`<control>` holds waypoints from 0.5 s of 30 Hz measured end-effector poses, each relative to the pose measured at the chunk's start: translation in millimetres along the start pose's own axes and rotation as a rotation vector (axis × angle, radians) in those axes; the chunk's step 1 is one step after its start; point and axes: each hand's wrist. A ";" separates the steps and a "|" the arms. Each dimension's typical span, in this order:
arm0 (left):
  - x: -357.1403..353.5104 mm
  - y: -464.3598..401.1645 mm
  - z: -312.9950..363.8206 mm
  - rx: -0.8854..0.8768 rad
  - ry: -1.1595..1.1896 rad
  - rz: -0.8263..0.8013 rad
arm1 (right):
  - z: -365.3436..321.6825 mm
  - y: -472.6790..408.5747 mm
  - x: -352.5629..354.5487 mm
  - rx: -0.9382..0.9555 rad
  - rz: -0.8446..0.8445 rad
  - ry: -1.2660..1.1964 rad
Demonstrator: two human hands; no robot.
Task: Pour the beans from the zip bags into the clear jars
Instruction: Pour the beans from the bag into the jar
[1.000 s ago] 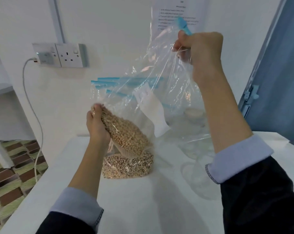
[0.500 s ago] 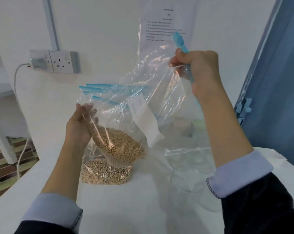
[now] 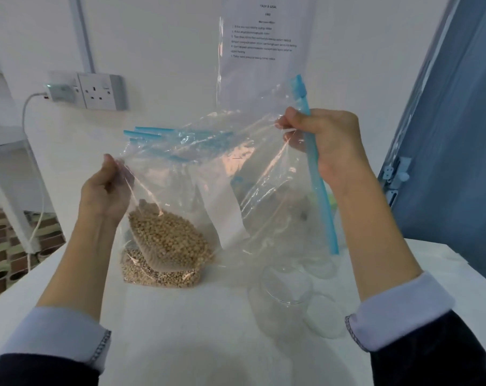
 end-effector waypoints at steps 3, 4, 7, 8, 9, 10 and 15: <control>-6.0 4.0 -1.1 -0.010 0.011 0.011 | 9.8 5.2 5.0 -0.037 0.003 -0.027; -5.9 5.9 -1.4 -0.006 0.006 0.008 | 12.6 6.4 5.8 -0.051 0.001 -0.032; -2.6 12.1 3.0 0.022 -0.020 -0.048 | 19.4 9.1 7.8 -0.080 -0.002 -0.052; -2.1 13.5 5.7 0.031 -0.024 -0.079 | 21.1 9.6 9.0 -0.084 0.005 -0.058; -0.9 13.8 8.3 0.035 -0.006 -0.095 | 23.1 9.9 10.2 -0.089 0.012 -0.062; -0.3 13.9 11.3 0.037 0.033 -0.100 | 24.7 10.3 11.5 -0.093 0.016 -0.064; -4.3 14.4 16.7 0.020 0.073 -0.046 | 35.5 10.4 12.0 -0.118 0.019 -0.075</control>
Point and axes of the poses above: each hand's wrist, its own y-axis away from the middle knuckle, its own x-axis out of the back of the hand, z = x × y, and after that the axes turned 11 degrees about -z, right-handed
